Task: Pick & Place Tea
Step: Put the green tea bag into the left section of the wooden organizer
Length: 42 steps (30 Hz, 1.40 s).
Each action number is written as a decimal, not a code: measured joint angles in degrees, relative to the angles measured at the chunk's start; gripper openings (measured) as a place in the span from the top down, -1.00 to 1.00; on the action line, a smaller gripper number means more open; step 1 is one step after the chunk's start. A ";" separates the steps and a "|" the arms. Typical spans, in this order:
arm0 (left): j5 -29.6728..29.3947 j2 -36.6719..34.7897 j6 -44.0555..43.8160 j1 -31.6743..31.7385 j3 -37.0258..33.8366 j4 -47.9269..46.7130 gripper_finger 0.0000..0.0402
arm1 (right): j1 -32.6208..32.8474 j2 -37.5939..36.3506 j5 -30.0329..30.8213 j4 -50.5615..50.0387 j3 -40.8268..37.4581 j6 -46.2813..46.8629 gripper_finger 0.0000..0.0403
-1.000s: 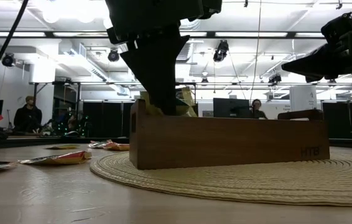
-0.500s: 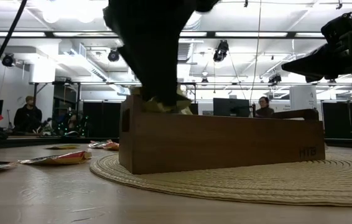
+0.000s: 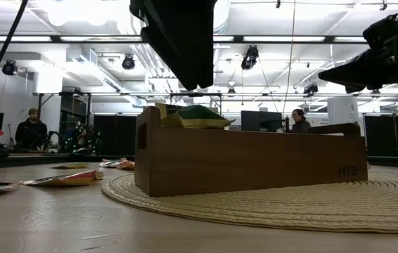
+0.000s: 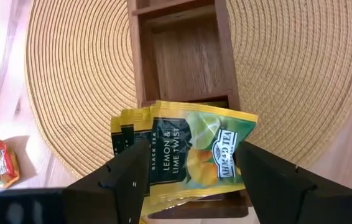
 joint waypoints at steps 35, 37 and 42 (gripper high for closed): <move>9.59 0.00 8.89 -1.02 -1.95 8.97 1.00 | 0.00 0.00 0.01 0.00 0.01 0.00 0.96; 9.81 0.00 8.87 -0.82 -3.10 8.97 1.00 | -0.01 0.00 0.00 0.00 0.01 0.00 0.96; 8.71 0.00 8.57 0.09 -5.18 9.59 1.00 | -0.01 0.00 0.01 0.00 0.01 0.00 0.96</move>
